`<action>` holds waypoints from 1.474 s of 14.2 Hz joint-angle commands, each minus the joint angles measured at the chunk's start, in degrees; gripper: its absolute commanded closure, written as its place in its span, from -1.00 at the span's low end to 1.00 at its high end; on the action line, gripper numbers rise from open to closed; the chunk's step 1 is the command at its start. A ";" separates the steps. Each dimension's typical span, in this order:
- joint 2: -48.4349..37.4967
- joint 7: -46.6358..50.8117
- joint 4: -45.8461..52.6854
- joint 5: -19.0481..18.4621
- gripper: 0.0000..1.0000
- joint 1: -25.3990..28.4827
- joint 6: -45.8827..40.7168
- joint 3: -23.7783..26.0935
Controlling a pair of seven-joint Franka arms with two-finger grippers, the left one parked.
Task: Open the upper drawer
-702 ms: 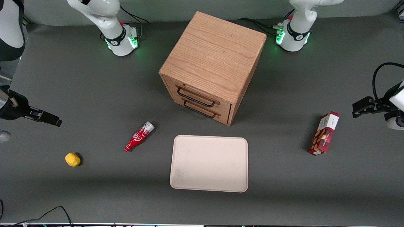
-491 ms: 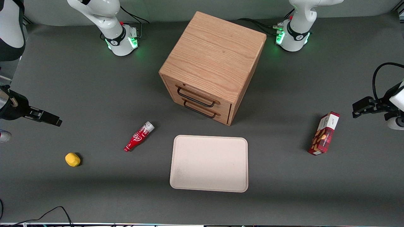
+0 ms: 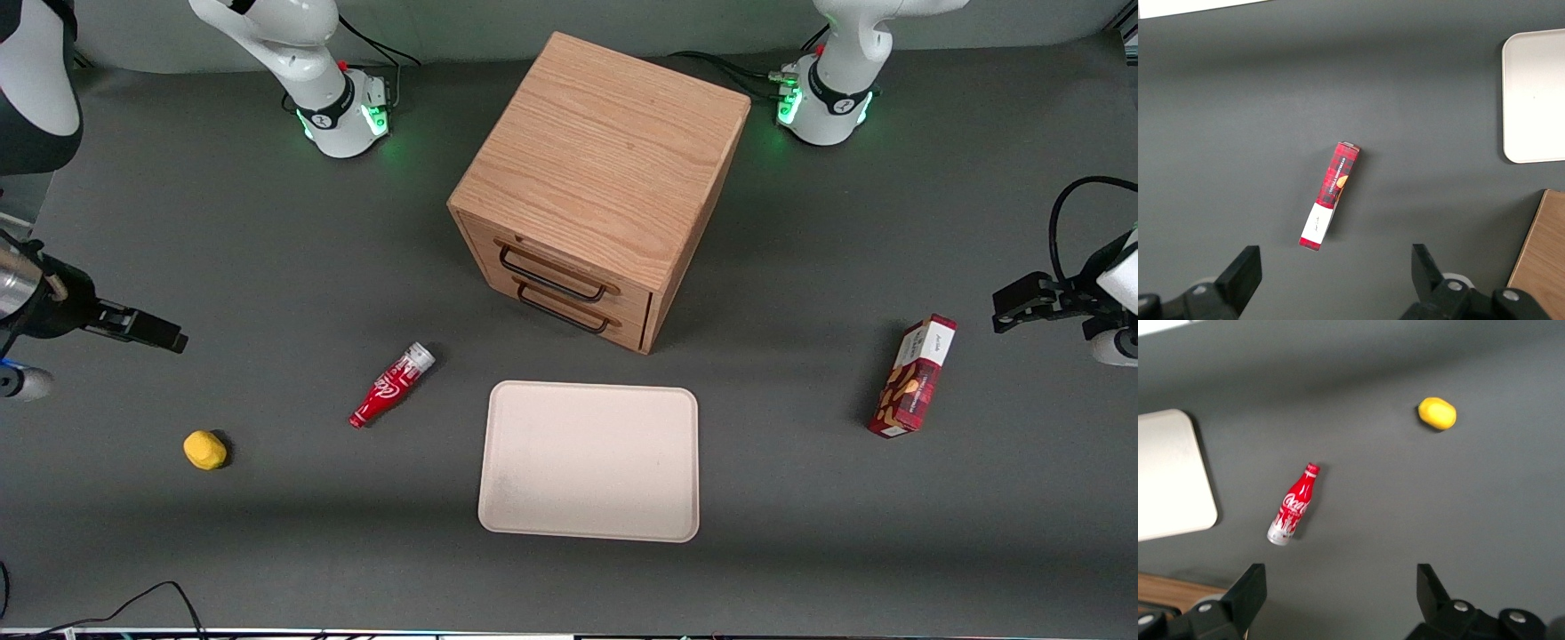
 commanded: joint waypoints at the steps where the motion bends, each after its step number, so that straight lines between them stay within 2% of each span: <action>1: -0.29 -6.29 0.59 -0.66 -1.00 -0.14 -3.47 3.36; 3: -0.11 -10.62 0.67 -0.14 -1.00 0.21 -4.36 4.16; 5: 0.15 -10.98 0.67 1.10 -1.00 -0.05 -4.27 8.01; 8: 1.02 -11.24 0.50 0.92 -1.00 0.21 -4.27 12.85; 11: 2.52 -18.09 0.41 1.01 -1.00 0.30 -4.27 17.77; 12: 3.13 -18.45 0.41 0.84 -1.00 1.95 -4.19 18.66; 16: 5.15 -20.56 0.32 -0.04 -1.00 10.04 -3.31 18.67; 21: 9.46 -28.53 0.23 -2.23 -1.00 14.19 0.64 18.49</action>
